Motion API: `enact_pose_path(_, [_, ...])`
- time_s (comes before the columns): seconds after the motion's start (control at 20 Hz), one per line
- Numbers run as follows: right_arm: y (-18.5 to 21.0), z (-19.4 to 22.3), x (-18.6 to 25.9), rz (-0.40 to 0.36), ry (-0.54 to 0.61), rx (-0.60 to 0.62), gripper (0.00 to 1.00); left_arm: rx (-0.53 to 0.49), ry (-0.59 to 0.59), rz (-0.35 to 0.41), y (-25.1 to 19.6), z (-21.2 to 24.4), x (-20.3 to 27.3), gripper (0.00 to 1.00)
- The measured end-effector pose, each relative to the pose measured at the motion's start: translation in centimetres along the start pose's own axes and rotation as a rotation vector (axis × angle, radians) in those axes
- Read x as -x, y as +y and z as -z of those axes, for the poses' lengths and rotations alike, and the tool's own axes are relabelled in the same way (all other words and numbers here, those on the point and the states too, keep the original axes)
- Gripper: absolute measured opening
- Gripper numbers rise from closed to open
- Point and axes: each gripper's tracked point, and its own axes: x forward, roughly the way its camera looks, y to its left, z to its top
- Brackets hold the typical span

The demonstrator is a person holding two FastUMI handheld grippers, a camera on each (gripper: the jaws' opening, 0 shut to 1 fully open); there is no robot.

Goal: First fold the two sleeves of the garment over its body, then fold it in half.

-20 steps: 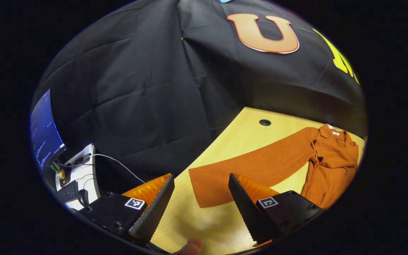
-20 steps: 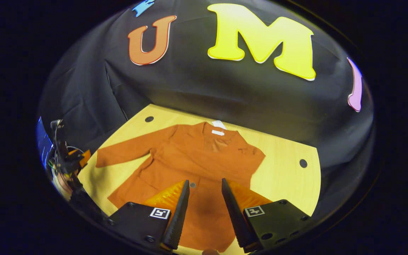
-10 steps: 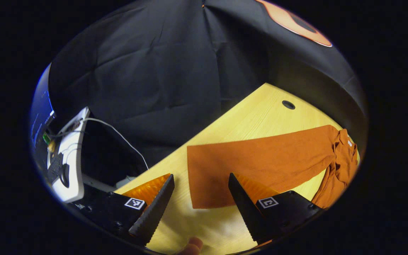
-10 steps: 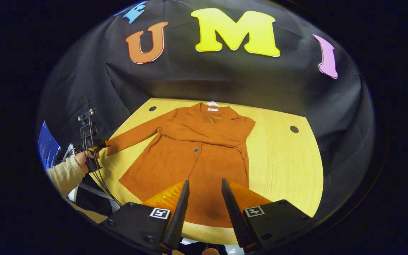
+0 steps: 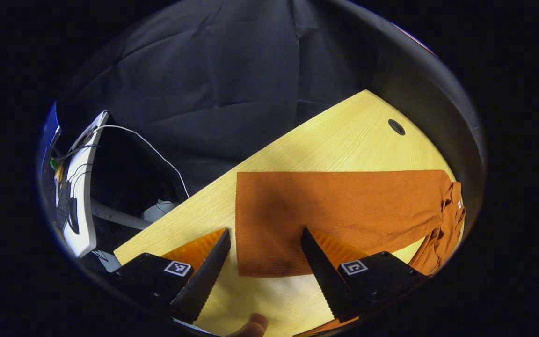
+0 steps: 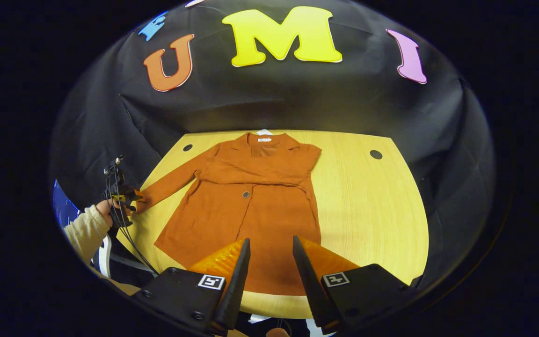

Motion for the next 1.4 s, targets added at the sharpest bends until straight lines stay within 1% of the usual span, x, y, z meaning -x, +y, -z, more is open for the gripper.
enact_pose_path(0.05, [0.0,-0.1,0.0,-0.002,-0.003,-0.006,0.55,0.000,0.027,0.001,-0.1,0.0,0.2,1.00])
enact_pose_path(0.1, [0.0,-0.3,0.0,0.000,-0.014,-0.016,0.61,0.004,0.063,0.001,-0.2,0.0,0.2,1.00])
enact_pose_path(0.25, [-0.3,-0.9,-0.1,-0.007,-0.039,-0.040,0.61,-0.001,0.174,0.008,-0.5,-0.2,0.3,1.00])
enact_pose_path(0.3, [-0.5,-0.9,-0.1,-0.007,-0.038,-0.047,0.55,-0.002,0.206,0.010,-0.5,-0.1,-0.1,1.00])
enact_pose_path(0.35, [-0.8,-0.8,-0.1,-0.005,-0.035,-0.055,0.61,-0.004,0.231,0.012,-0.4,-0.2,-0.1,1.00])
enact_pose_path(0.4, [-1.0,-0.6,-0.2,-0.002,-0.035,-0.066,0.61,0.000,0.251,0.011,-0.2,-0.1,-0.2,1.00])
enact_pose_path(0.5, [-1.5,-0.9,0.0,0.002,-0.060,-0.097,0.61,0.011,0.280,0.011,0.0,-0.2,-0.3,0.99])
enact_pose_path(0.55, [-2.0,-1.1,0.3,0.007,-0.075,-0.109,0.55,0.014,0.289,0.012,0.1,-0.3,-0.4,0.99])
enact_pose_path(0.6, [-2.6,-1.0,0.6,0.013,-0.085,-0.118,0.61,0.016,0.304,0.011,0.1,-0.3,-0.3,0.98])
enact_pose_path(0.75, [-4.3,-0.8,1.3,0.033,-0.104,-0.135,0.61,0.001,0.324,0.018,0.0,-0.4,-0.3,0.95])
enact_pose_path(0.8, [-5.1,-0.3,1.5,0.042,-0.104,-0.148,0.61,-0.004,0.327,0.020,-0.2,-0.4,-0.4,0.93])
enact_pose_path(0.85, [-5.8,0.1,1.6,0.050,-0.103,-0.161,0.54,0.004,0.327,0.018,-0.3,-0.5,-0.4,0.91])
enact_pose_path(0.9, [-6.3,0.6,1.7,0.058,-0.099,-0.176,0.61,0.011,0.331,0.017,-0.3,-0.6,-0.1,0.94])
enact_pose_path(0.95, [-7.0,0.9,1.8,0.066,-0.094,-0.192,0.61,0.018,0.332,0.018,-0.4,-0.7,-0.2,0.84])
enact_pose_path(1.0, [-7.7,1.5,1.9,0.071,-0.087,-0.207,0.55,0.020,0.332,0.018,-0.2,-0.9,0.0,0.75])
enact_pose_path(1.05, [-8.3,1.8,1.9,0.079,-0.082,-0.219,0.61,0.024,0.332,0.022,0.0,-0.7,0.0,0.69])
enact_pose_path(1.1, [-9.0,2.0,2.0,0.088,-0.082,-0.230,0.61,0.028,0.331,0.027,0.1,-0.4,-0.3,0.61])
enact_pose_path(1.3, [-11.1,2.7,2.7,0.121,-0.093,-0.238,0.61,0.055,0.329,0.066,-0.6,-0.3,-0.3,0.08])
enact_pose_path(1.35, [-11.5,2.8,2.8,0.131,-0.097,-0.228,0.61,0.051,0.328,0.065,-0.6,-0.5,-0.1,0.13])
enact_pose_path(1.4, [-12.0,2.9,2.5,0.140,-0.097,-0.220,0.61,0.042,0.324,0.063,-0.6,-0.6,-0.2,0.09])
